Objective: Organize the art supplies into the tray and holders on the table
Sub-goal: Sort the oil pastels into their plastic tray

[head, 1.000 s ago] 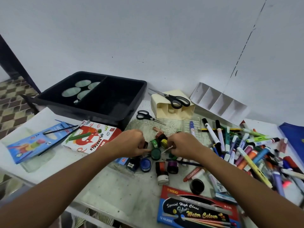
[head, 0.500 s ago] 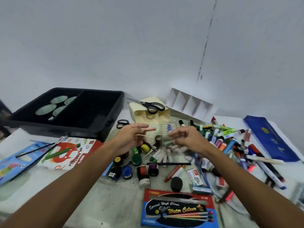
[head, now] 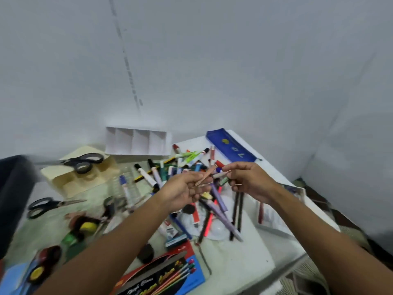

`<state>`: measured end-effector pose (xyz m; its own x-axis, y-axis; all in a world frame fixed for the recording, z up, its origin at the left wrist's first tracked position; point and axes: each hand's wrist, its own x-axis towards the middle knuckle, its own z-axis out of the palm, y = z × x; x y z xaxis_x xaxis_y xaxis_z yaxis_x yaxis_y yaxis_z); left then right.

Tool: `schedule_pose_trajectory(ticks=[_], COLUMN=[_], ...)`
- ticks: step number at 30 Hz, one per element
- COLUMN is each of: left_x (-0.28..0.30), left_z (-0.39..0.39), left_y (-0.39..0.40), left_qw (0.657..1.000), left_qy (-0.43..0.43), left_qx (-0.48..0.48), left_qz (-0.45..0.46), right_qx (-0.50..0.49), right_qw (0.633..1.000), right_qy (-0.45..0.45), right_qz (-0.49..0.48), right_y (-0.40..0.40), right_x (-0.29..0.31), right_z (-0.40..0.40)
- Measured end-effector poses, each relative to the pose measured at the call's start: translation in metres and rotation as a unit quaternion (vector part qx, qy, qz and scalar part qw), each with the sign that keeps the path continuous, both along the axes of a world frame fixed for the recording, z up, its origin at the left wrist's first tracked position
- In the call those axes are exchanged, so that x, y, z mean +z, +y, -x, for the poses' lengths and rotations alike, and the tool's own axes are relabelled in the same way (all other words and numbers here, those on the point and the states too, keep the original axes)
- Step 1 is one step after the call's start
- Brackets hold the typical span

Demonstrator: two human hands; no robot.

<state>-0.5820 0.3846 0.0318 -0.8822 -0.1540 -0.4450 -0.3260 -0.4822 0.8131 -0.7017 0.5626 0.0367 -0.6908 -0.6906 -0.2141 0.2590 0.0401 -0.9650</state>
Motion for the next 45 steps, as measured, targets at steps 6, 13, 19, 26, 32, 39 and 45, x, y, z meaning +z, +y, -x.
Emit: schedule_pose_trajectory(ticks=[6,13,19,26,32,39,45], left_x=[-0.008,-0.011,-0.016,-0.026,-0.034,-0.04,-0.046], left_z=[0.042,0.071,0.073,0.084,0.09,0.091,0.083], left_y=[0.059,0.096,0.106,0.121,0.124,0.122,0.108], left_qw=[0.988,0.951,0.909,0.865,0.828,0.75,0.643], left_qy=[0.031,0.059,0.047,0.02,0.051,0.107,0.239], left_qx=[-0.117,-0.215,-0.274,-0.292,-0.3,-0.297,-0.315], left_qz=[0.091,0.214,0.309,0.407,0.472,0.582,0.656], right_qx=[-0.052,-0.024,-0.013,0.008,-0.004,-0.009,-0.019], right_qw=[0.998,0.992,0.977,0.956,0.955,0.954,0.935], right_qy=[0.004,0.011,0.041,0.087,0.101,0.1,0.156], right_qz=[-0.027,-0.125,-0.209,-0.28,-0.279,-0.284,-0.319], right_y=[0.056,0.099,0.121,0.117,0.113,0.112,0.111], right_x=[0.004,0.009,0.005,-0.02,-0.029,-0.028,-0.029], right_z=[0.01,0.029,0.042,0.033,0.028,0.023,0.017])
